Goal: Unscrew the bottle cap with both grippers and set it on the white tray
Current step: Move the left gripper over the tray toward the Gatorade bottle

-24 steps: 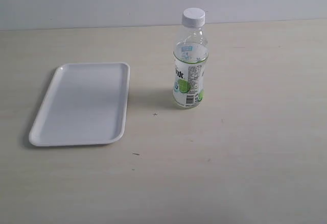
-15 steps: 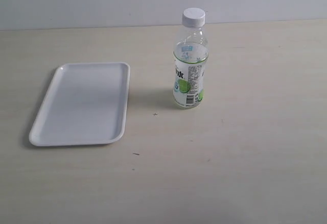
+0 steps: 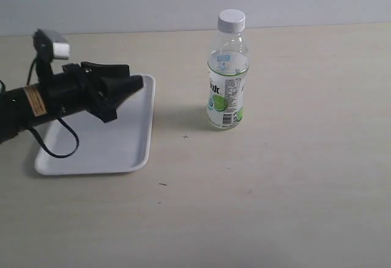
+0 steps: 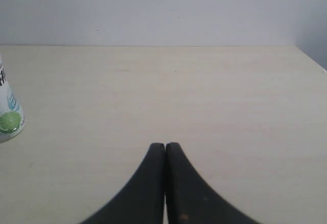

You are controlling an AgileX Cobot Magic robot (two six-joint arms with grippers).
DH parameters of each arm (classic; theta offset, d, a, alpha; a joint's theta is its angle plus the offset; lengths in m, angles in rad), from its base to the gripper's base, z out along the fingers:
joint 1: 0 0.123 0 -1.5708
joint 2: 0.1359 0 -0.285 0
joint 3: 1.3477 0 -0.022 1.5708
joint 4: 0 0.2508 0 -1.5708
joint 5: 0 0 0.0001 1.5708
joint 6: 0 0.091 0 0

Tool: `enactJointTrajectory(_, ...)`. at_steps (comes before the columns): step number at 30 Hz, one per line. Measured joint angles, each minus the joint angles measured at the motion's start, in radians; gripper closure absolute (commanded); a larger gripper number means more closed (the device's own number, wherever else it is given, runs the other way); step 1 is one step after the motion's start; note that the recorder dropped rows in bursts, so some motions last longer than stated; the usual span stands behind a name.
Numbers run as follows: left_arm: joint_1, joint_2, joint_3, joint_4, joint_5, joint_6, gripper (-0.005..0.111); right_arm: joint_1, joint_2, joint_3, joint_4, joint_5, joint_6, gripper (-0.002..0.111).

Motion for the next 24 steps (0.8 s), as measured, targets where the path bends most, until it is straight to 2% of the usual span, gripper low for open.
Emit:
enactJointTrajectory(2, -0.027, 0.072, -0.045, 0.010, 0.000, 0.036, 0.001, 0.000, 0.000, 0.000, 0.000, 0.000, 0.000, 0.108)
enactJointTrajectory(11, -0.170, 0.189, -0.196, 0.025, -0.006, 0.083, 0.002, 0.000, 0.000, 0.000, 0.000, 0.000, 0.000, 0.108)
enactJointTrajectory(24, -0.269, 0.223, -0.271, -0.002, 0.004, 0.111, 0.002, 0.000, 0.000, 0.000, 0.000, 0.000, 0.000, 0.108)
